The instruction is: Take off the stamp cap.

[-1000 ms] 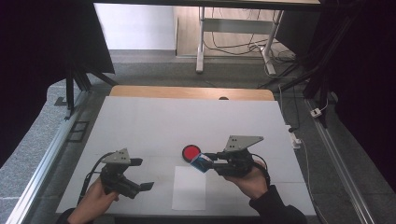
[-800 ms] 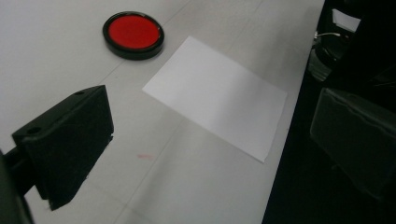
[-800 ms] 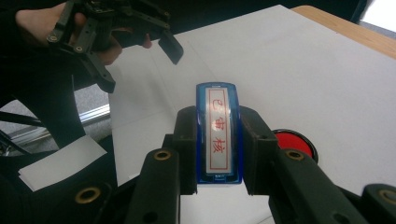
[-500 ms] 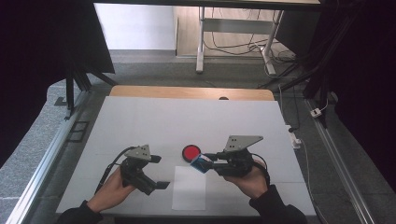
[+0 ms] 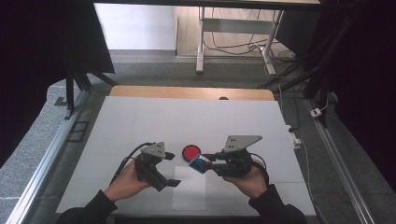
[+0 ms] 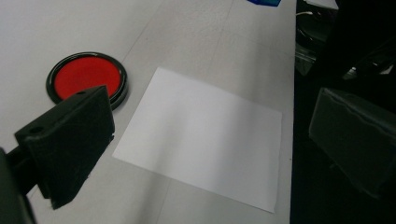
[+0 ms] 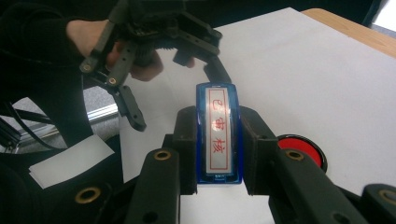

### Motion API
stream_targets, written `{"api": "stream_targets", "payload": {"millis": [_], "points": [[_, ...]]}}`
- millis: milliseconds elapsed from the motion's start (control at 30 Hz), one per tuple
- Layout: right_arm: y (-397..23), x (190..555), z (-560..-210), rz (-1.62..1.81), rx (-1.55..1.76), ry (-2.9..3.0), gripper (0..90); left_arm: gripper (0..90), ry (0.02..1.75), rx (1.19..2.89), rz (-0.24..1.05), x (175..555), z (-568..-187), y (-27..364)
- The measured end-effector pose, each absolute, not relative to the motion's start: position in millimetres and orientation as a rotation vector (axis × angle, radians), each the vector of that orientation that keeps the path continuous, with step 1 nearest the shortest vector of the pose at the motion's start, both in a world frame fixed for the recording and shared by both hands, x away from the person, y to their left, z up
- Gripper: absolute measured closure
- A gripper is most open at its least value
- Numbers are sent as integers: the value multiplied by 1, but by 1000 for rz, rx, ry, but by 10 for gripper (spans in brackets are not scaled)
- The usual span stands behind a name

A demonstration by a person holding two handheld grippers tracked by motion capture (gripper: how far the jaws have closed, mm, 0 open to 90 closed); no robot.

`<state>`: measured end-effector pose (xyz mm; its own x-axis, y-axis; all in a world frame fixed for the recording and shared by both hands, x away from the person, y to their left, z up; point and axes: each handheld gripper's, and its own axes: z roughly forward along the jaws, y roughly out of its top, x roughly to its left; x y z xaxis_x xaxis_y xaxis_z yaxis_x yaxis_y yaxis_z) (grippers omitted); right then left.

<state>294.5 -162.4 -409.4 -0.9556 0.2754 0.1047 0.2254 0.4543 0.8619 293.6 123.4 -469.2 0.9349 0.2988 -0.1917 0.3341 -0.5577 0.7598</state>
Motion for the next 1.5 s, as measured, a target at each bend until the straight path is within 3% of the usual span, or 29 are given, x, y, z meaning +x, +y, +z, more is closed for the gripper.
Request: {"api": "stream_targets", "payload": {"millis": [500,700,733,767,833,1033,1500], "points": [[-153,292,-413,1550,395,2683,710,22,260,2223,-135,305,-471,91],[-149,290,-415,1565,360,2707,710,142,220,2212,-140,302,-470,89],[-148,289,-416,1563,350,2716,710,216,205,2207,-142,302,-470,90],[-148,289,-416,1563,350,2716,710,216,195,2200,-142,301,-469,91],[-146,288,-416,1566,338,2728,710,325,175,2186,-156,300,-469,93],[-144,286,-416,1571,303,2741,710,472,151,2169,-185,299,-470,95],[-146,286,-415,1588,290,2738,710,631,108,2137,-176,296,-469,99]]}}
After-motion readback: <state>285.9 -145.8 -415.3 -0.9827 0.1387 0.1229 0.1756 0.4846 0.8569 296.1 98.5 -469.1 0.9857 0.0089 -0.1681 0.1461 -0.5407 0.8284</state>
